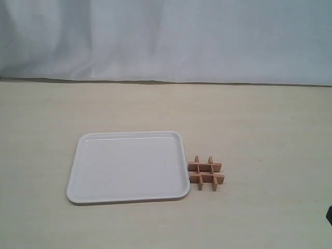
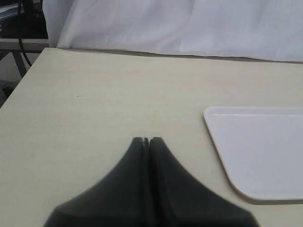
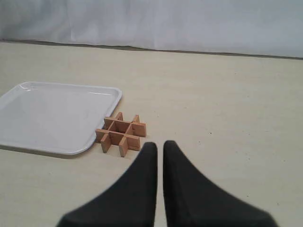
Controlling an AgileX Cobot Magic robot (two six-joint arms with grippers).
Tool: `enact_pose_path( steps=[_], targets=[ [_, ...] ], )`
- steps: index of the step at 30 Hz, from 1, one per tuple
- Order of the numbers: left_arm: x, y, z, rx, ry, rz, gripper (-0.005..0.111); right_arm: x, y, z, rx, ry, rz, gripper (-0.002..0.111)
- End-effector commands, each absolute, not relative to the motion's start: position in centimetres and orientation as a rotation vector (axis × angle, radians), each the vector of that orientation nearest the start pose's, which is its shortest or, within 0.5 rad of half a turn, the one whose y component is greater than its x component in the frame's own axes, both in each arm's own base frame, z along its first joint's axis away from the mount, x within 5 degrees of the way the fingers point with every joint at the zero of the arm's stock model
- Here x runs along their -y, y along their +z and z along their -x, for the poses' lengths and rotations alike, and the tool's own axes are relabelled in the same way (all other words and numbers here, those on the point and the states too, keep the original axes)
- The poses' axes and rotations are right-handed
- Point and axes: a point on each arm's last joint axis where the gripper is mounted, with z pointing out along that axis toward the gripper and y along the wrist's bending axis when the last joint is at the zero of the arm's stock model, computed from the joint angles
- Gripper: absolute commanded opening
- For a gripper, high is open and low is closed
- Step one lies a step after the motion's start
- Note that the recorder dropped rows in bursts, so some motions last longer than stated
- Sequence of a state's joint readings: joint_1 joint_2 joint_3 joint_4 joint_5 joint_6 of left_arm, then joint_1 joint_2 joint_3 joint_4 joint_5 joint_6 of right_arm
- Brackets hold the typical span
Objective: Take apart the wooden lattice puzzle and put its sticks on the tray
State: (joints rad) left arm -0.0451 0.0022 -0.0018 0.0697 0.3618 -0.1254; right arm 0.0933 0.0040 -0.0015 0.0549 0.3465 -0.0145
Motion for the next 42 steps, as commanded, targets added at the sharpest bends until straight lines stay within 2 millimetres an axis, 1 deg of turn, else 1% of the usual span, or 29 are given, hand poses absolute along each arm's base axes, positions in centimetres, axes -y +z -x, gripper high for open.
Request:
enact_pose_path(
  steps=[1, 18, 22, 26, 30, 35, 37, 39, 42],
  targets=[
    [0.0, 18.2, -5.3, -1.833, -0.059, 0.035, 0.0, -0.7, 18.2, -5.3, -1.829, 0.103, 0.072, 0.004],
    [0.0, 18.2, -5.3, -1.833, -0.059, 0.035, 0.0, -0.7, 18.3, -5.3, -1.814, 0.104, 0.071, 0.004],
    [0.0, 18.2, -5.3, -1.833, -0.059, 0.035, 0.0, -0.6, 19.3, -5.5, -1.709, 0.1, 0.066, 0.004],
    [0.0, 18.2, -5.3, -1.833, -0.059, 0.035, 0.0, -0.5, 21.2, -5.6, -1.502, 0.101, 0.051, 0.004],
    [0.0, 18.2, -5.3, -1.833, -0.061, 0.037, 0.0, -0.5, 22.5, -5.4, -1.351, 0.101, 0.041, 0.004],
    [0.0, 18.2, -5.3, -1.833, -0.061, 0.037, 0.0, -0.4, 23.3, -5.2, -1.265, 0.103, 0.033, 0.004],
    [0.0, 18.2, -5.3, -1.833, -0.061, 0.037, 0.0, -0.4, 23.5, -5.1, -1.24, 0.149, -0.002, 0.004],
    [0.0, 18.2, -5.3, -1.833, -0.061, 0.037, 0.0, -0.4, 23.8, -5.0, -1.209, 0.245, -0.069, 0.004],
    [0.0, 18.2, -5.3, -1.833, -0.061, 0.037, 0.0, -0.3, 24.3, -4.8, -1.131, 0.453, -0.211, 0.004]
  ],
)
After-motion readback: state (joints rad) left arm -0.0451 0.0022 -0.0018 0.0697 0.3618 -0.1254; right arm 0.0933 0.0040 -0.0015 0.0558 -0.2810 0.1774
